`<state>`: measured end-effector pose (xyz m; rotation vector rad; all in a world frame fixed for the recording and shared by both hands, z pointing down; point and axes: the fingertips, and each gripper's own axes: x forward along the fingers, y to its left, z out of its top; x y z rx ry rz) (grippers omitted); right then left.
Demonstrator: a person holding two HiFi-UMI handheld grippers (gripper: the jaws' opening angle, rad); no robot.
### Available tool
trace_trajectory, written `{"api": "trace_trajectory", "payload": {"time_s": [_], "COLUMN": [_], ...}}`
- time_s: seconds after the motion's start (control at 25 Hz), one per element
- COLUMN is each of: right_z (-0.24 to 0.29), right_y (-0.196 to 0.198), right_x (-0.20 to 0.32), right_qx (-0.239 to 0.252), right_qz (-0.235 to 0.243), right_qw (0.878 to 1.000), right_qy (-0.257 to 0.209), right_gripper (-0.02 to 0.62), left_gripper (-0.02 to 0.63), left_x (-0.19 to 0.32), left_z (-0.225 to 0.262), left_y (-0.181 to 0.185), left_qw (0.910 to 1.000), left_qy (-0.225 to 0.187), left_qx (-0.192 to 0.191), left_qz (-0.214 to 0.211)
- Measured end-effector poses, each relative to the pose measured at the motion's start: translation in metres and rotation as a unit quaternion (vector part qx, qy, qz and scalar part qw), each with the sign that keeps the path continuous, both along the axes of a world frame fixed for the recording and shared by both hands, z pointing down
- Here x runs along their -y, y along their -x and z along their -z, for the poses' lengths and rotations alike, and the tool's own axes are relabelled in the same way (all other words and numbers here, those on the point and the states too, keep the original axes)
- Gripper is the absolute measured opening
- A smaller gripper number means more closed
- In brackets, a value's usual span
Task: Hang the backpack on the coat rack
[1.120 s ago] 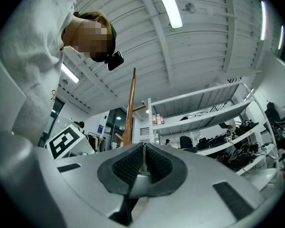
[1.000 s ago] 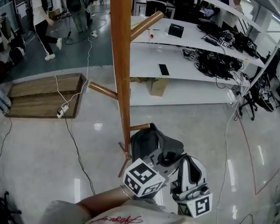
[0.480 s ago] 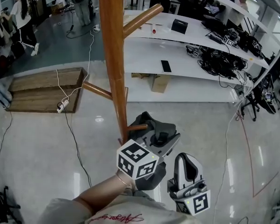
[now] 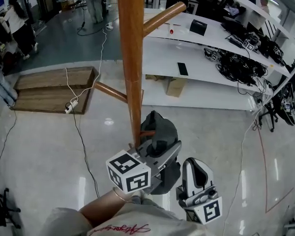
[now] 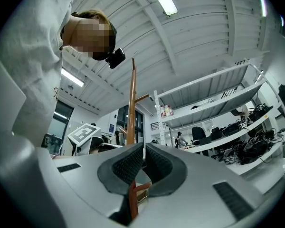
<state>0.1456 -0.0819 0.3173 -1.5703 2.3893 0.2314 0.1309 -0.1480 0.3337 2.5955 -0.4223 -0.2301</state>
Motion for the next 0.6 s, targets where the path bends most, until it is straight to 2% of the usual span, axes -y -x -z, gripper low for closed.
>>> {"api": "trace_trajectory", "payload": {"time_s": [0.2, 0.44, 0.6], "right_z": [-0.009, -0.016, -0.018], "right_y": [0.014, 0.03, 0.042], "right_x": [0.007, 0.009, 0.011], "right_qx": [-0.004, -0.002, -0.003], "right_qz": [0.021, 0.05, 0.059], "right_qw": [1.0, 0.998, 0.998], "right_qy": [0.012, 0.026, 0.031], "right_gripper": [0.028, 0.028, 0.028], "left_gripper": [0.074, 0.074, 0.074], "left_x": [0.007, 0.012, 0.012], "left_z": [-0.03, -0.07, -0.089], "left_y": [0.02, 0.028, 0.028], "left_qw": [0.9993, 0.997, 0.9962], "left_qy": [0.025, 0.057, 0.053], "left_qx": [0.004, 0.032, 0.058], "left_qz": [0.028, 0.042, 0.039]}}
